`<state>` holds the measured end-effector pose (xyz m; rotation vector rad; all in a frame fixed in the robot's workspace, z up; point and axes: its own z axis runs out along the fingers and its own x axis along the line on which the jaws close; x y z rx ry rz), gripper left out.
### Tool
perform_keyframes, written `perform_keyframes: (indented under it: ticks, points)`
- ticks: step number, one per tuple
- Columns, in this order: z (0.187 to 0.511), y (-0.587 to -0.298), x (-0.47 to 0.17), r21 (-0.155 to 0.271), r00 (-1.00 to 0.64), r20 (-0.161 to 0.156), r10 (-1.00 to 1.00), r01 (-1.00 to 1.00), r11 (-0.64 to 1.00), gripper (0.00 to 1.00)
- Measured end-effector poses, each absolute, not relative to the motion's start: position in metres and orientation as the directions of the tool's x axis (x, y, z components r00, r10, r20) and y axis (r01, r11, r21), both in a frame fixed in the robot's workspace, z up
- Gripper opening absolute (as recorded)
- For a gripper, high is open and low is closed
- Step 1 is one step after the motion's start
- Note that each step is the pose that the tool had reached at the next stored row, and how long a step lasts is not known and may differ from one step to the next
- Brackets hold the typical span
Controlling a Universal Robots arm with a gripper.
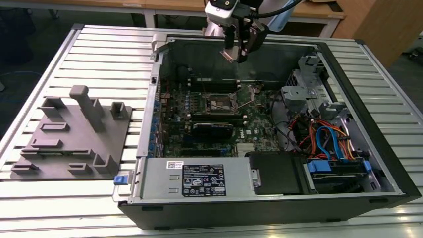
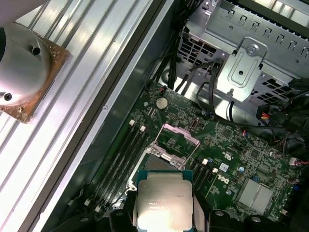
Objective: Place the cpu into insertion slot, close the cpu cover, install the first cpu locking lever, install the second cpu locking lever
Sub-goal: 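Place the cpu into insertion slot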
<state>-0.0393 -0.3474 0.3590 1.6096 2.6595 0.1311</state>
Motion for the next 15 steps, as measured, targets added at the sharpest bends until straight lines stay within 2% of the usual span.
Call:
perform_keyframes:
  ticks: [15]
  points:
    - [0.3590, -0.3474, -0.0393, 0.088, -0.399, 0.018, 0.917, 0.914, 0.396, 0.54]
